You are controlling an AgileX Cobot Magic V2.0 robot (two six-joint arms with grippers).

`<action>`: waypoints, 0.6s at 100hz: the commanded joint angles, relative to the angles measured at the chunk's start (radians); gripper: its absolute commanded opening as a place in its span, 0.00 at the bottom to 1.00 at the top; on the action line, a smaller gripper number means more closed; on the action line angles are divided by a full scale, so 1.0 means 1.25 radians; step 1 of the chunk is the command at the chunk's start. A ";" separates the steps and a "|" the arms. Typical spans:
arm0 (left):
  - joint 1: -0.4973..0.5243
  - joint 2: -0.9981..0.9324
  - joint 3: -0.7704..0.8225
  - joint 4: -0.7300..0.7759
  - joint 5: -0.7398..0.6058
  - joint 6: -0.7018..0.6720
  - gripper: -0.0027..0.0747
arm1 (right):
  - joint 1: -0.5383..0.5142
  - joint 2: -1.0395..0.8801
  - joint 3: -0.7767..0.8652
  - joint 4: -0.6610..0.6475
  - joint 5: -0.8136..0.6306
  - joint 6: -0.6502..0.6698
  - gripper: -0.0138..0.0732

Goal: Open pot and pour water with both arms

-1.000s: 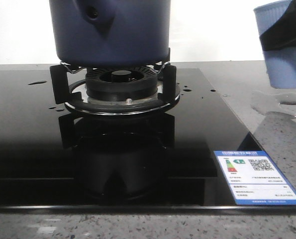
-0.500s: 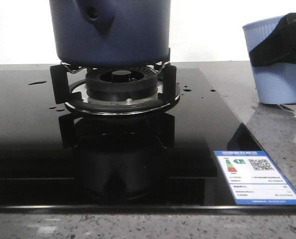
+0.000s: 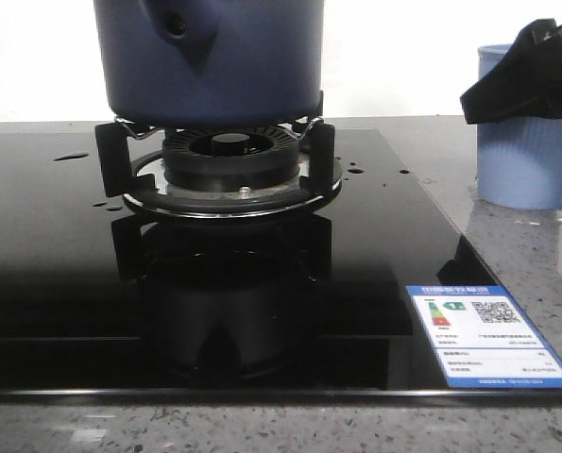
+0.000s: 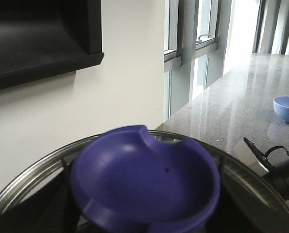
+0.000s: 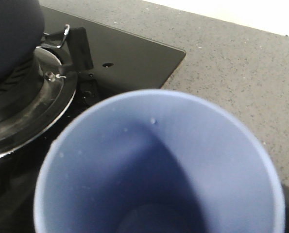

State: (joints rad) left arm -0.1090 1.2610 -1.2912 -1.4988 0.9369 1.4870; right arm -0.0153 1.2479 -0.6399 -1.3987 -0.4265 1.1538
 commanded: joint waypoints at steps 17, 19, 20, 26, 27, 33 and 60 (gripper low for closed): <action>-0.002 -0.007 -0.023 -0.086 0.005 0.018 0.43 | -0.005 -0.131 -0.022 0.019 -0.024 -0.001 0.83; -0.005 -0.004 -0.023 -0.088 0.005 0.021 0.43 | -0.005 -0.143 -0.022 0.019 -0.022 -0.001 0.83; -0.007 -0.003 -0.023 -0.088 0.005 0.020 0.43 | -0.005 -0.147 -0.022 0.019 -0.022 -0.001 0.83; -0.018 0.009 -0.023 -0.089 0.005 0.035 0.43 | -0.005 -0.183 -0.022 0.019 -0.013 -0.001 0.83; -0.021 0.009 -0.023 -0.089 0.005 0.039 0.43 | -0.005 -0.188 -0.022 0.019 -0.011 -0.001 0.83; -0.039 0.026 -0.023 -0.089 0.007 0.065 0.43 | -0.005 -0.224 -0.022 0.019 -0.007 -0.001 0.83; -0.087 0.103 -0.023 -0.089 -0.008 0.113 0.43 | -0.005 -0.396 -0.022 0.021 -0.032 0.008 0.82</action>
State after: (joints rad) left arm -0.2106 1.3939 -1.2912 -1.5067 0.9373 1.6142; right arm -0.0153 0.8247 -0.6399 -1.3987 -0.4319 1.1538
